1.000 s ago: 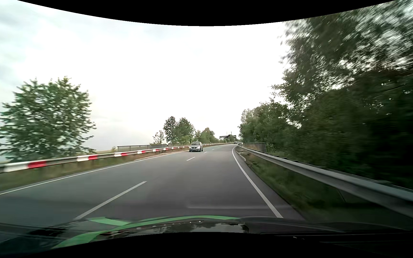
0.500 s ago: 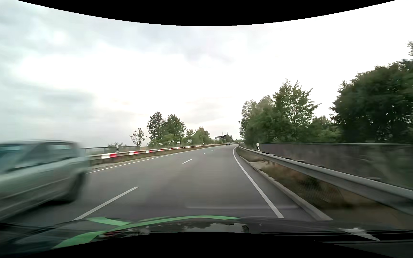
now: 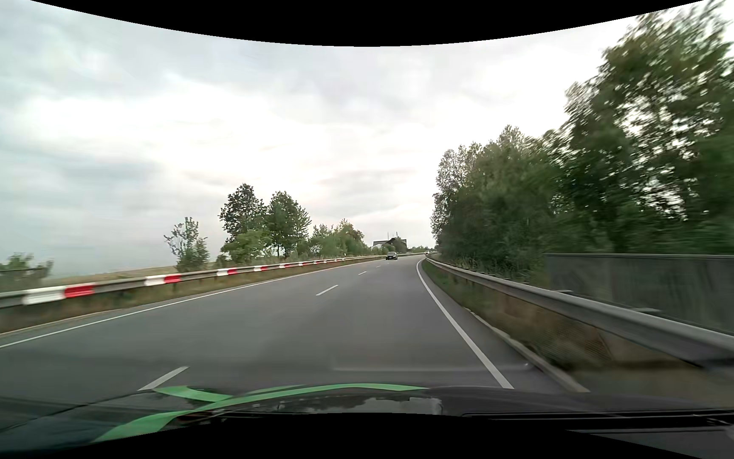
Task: Follow the waypoints while adhering to traffic rules and regulations
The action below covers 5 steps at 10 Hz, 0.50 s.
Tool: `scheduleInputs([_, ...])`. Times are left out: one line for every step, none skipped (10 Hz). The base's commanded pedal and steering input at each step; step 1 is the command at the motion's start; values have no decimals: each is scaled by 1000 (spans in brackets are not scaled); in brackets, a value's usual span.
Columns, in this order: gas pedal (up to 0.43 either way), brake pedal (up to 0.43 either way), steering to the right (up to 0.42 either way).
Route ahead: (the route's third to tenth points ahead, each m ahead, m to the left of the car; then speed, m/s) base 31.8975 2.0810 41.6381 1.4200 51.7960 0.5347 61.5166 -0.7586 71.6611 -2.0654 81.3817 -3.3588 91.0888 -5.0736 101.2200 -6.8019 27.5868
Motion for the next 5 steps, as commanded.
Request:
scheduleInputs([398,0,9])
scheduleInputs([409,0,10])
scheduleInputs([421,0,10])
scheduleInputs([429,0,10])
scheduleInputs([429,0,10])
